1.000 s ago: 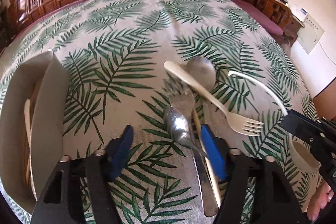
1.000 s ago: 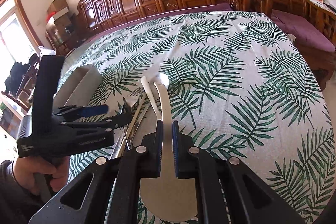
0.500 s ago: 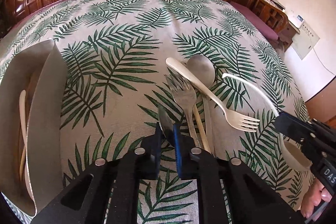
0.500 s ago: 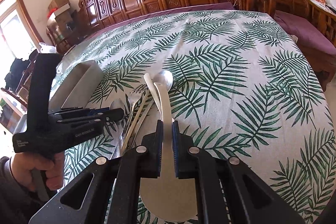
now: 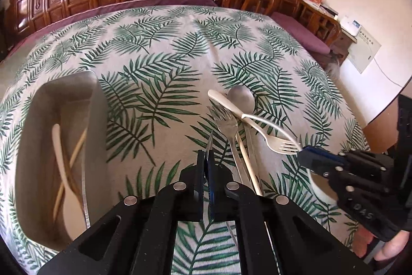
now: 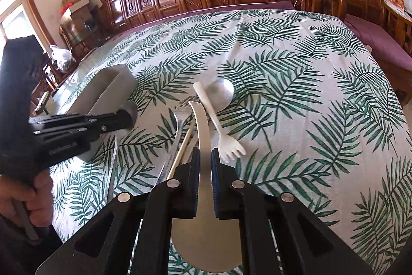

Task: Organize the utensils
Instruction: 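Carry the metal spoon into the grey tray and open the left gripper while the right holds the white spoon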

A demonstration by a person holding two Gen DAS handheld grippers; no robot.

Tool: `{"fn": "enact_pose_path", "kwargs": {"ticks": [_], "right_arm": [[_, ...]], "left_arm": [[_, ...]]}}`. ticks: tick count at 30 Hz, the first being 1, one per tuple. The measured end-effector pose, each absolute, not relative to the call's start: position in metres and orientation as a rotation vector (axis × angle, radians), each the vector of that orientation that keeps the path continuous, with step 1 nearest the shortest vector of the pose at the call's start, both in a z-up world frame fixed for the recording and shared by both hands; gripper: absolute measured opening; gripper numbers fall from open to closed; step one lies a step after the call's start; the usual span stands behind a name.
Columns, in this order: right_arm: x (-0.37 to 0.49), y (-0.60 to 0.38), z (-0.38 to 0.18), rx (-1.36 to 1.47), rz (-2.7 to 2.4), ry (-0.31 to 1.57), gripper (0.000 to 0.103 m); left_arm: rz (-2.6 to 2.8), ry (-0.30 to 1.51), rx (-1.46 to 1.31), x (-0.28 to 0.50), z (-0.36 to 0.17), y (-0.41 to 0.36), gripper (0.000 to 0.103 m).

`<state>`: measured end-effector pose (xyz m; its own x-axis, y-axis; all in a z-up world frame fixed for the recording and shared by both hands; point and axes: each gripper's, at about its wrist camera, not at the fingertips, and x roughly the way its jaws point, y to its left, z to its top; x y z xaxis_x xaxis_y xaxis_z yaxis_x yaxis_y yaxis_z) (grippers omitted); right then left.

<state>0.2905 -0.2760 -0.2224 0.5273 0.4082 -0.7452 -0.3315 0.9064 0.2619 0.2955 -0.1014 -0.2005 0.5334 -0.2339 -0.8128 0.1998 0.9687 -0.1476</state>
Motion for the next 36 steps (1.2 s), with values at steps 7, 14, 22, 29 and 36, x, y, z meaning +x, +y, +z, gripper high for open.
{"fn": "enact_pose_path", "kwargs": {"ticks": [7, 14, 22, 29, 36], "right_arm": [[0.285, -0.262, -0.219, 0.069, 0.445, 0.906, 0.01], [0.278, -0.251, -0.211, 0.057, 0.447, 0.882, 0.01], [0.269, -0.237, -0.198, 0.046, 0.46, 0.847, 0.01], [0.261, -0.227, -0.182, 0.052, 0.457, 0.801, 0.01], [0.254, -0.214, -0.173, 0.054, 0.462, 0.779, 0.01]], "left_arm": [[-0.273, 0.942, -0.034, 0.285, -0.182, -0.084, 0.001], [-0.282, 0.917, -0.031, 0.279, -0.168, -0.065, 0.001], [-0.281, 0.877, -0.059, 0.277, -0.152, -0.033, 0.001], [-0.27, 0.848, -0.089, 0.277, -0.142, 0.0, 0.001], [-0.2, 0.829, -0.128, 0.287, -0.146, 0.039, 0.001]]}}
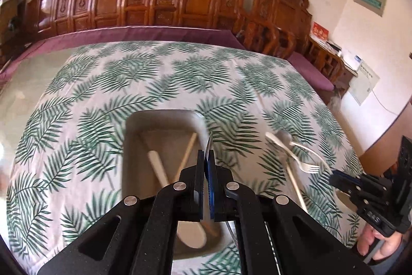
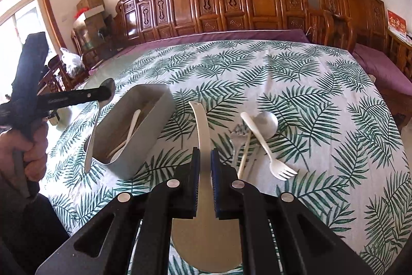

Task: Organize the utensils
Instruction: 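Carry the metal spoon into the grey tray and open the left gripper while the right holds the white spoon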

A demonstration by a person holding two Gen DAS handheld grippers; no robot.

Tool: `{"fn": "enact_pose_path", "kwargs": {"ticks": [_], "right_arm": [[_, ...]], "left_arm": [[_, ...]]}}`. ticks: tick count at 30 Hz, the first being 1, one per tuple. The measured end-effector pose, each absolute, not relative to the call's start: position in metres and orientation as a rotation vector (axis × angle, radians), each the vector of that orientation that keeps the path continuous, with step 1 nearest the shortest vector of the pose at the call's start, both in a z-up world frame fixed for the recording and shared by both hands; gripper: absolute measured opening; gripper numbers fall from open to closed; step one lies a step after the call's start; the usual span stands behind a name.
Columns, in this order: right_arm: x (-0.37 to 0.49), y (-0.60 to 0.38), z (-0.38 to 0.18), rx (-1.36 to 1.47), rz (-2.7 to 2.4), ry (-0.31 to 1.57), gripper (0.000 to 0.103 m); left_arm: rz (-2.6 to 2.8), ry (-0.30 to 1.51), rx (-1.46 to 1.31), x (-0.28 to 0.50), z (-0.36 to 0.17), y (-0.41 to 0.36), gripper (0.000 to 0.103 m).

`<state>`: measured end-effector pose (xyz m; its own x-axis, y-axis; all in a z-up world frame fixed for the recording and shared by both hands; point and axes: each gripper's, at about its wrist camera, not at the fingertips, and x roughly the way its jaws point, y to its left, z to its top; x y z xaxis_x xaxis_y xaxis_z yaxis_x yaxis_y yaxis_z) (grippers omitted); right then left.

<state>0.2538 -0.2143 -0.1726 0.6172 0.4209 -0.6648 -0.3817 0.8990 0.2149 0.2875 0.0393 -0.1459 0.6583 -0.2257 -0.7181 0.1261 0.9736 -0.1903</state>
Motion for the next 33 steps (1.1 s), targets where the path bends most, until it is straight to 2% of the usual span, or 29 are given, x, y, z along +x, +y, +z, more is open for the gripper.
{"fn": "enact_pose_path", "kwargs": {"ticks": [10, 28, 33], "right_arm": [[0.253, -0.194, -0.175, 0.018, 0.465, 0.776, 0.01], [0.266, -0.148, -0.167, 0.024, 0.474, 0.78, 0.01], [0.271, -0.126, -0.164, 0.021, 0.489, 0.787, 0.01]], "left_arm": [[-0.109, 0.849, -0.11, 0.305, -0.166, 0.072, 0.001], [-0.103, 0.964, -0.05, 0.331, -0.207, 0.065, 0.002], [-0.118, 0.937, -0.07, 0.324, -0.195, 0.071, 0.011]]}}
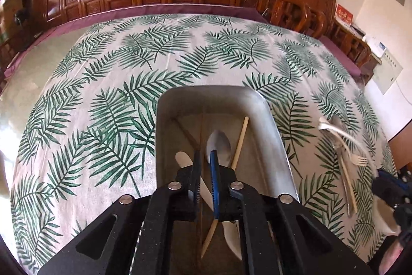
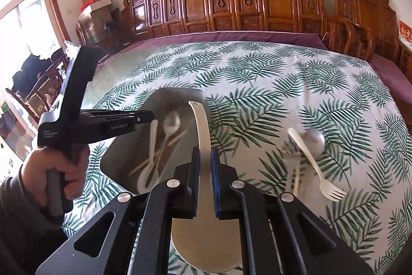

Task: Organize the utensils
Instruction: 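Carry the metal spoon into the grey tray and open the left gripper while the right holds the white spoon, then lower the white spoon into the grey tray and open the right gripper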

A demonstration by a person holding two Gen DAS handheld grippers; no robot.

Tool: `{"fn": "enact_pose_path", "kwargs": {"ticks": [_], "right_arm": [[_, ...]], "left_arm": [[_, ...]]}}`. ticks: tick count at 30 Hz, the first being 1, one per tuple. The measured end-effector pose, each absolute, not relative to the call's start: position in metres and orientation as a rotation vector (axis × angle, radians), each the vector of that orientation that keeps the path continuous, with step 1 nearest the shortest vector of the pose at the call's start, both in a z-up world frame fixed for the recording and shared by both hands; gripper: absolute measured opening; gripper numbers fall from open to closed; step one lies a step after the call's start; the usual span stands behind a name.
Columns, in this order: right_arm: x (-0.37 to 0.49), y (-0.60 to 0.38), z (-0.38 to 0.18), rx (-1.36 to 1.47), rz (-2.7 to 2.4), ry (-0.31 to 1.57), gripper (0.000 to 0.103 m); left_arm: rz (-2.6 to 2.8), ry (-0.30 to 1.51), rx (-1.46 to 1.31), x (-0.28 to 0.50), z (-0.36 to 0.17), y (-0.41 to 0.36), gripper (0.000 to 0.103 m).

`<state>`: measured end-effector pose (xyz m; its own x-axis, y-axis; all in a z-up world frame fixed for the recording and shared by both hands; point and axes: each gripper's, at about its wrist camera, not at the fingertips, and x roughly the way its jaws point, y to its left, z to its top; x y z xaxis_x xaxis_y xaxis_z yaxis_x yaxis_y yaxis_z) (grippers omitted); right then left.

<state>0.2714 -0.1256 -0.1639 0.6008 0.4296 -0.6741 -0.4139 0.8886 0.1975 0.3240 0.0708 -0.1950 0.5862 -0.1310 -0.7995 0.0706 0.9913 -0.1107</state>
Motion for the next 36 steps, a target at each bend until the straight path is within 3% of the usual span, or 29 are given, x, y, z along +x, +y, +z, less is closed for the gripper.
{"fn": "enact_pose_path", "kwargs": {"ticks": [7, 9, 13, 14, 15, 17, 21, 22, 23, 24, 36], "right_arm": [[0.276, -0.1, -0.159, -0.001, 0.505, 0.781, 0.01], [0.277, -0.093, -0.157, -0.007, 0.513, 0.779, 0.01], [0.28, -0.081, -0.154, -0.012, 0.529, 0.776, 0.01], [0.281, -0.078, -0.153, -0.013, 0.533, 0.776, 0.01], [0.281, -0.076, -0.153, -0.014, 0.536, 0.777, 0.01], [0.282, -0.07, -0.153, -0.018, 0.543, 0.777, 0.01], [0.285, -0.06, -0.153, -0.022, 0.553, 0.779, 0.01], [0.286, -0.057, -0.153, -0.023, 0.555, 0.78, 0.01], [0.287, -0.054, -0.153, -0.023, 0.555, 0.78, 0.01], [0.289, -0.051, -0.154, -0.021, 0.555, 0.781, 0.01], [0.31, -0.02, -0.176, -0.002, 0.532, 0.822, 0.01]], "left_arm": [[-0.113, 0.881, -0.077, 0.312, -0.172, 0.085, 0.024], [-0.106, 0.867, -0.083, 0.309, -0.167, 0.09, 0.035], [-0.081, 0.85, -0.081, 0.307, -0.16, 0.101, 0.037], [-0.071, 0.85, -0.084, 0.307, -0.159, 0.104, 0.041], [-0.064, 0.848, -0.087, 0.307, -0.158, 0.107, 0.052], [-0.047, 0.832, -0.089, 0.305, -0.155, 0.114, 0.065], [-0.01, 0.811, -0.096, 0.301, -0.147, 0.131, 0.067], [0.001, 0.808, -0.099, 0.3, -0.146, 0.136, 0.072], [0.012, 0.801, -0.098, 0.299, -0.144, 0.139, 0.084], [0.019, 0.792, -0.097, 0.298, -0.143, 0.142, 0.087], [0.061, 0.778, -0.133, 0.295, -0.139, 0.169, 0.093]]}}
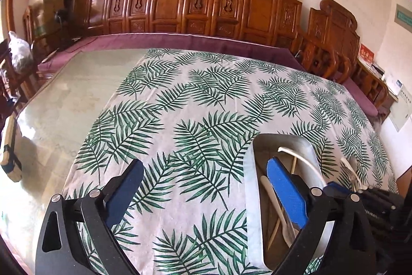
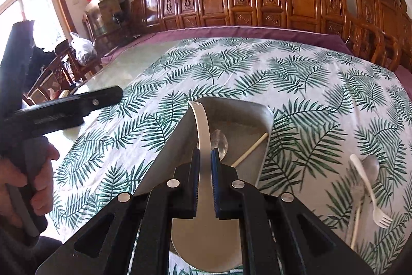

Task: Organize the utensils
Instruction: 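Lower the white spoon into the grey tray and open the right gripper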

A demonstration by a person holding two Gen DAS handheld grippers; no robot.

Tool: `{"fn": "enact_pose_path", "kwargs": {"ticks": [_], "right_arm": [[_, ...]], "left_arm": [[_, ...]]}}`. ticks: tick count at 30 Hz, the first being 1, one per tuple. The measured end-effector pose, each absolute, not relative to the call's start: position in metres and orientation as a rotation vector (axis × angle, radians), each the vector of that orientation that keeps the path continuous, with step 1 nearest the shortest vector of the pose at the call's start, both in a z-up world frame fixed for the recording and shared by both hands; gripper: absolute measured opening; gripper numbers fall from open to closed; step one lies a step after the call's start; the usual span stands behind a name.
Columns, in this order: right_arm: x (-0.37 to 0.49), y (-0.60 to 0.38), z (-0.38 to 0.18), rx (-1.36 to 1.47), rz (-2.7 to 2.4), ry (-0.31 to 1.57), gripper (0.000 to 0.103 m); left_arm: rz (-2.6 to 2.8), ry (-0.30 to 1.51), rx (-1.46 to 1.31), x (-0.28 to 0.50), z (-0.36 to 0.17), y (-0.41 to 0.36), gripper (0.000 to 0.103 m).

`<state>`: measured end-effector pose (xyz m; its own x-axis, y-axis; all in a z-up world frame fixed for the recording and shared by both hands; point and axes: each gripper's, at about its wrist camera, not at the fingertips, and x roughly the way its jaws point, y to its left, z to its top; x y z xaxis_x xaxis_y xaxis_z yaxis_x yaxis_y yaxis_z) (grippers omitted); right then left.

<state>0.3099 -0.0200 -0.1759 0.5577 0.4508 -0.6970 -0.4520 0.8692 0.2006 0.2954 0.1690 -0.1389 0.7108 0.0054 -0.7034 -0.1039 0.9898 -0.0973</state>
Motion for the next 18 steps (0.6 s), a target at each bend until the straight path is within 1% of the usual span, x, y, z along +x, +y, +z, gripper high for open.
{"fn": "enact_pose_path", "kwargs": {"ticks": [8, 11, 18], "right_arm": [[0.325, -0.001, -0.201, 0.009, 0.511, 0.876, 0.01], [0.33, -0.001, -0.209, 0.058, 0.534, 0.906, 0.011], [0.329, -0.004, -0.212, 0.116, 0.59, 0.926, 0.013]], "left_arm": [[0.058, 0.783, -0.14, 0.296, -0.14, 0.171, 0.093], [0.058, 0.786, -0.135, 0.295, -0.141, 0.171, 0.093], [0.054, 0.791, -0.124, 0.296, -0.143, 0.166, 0.093]]}}
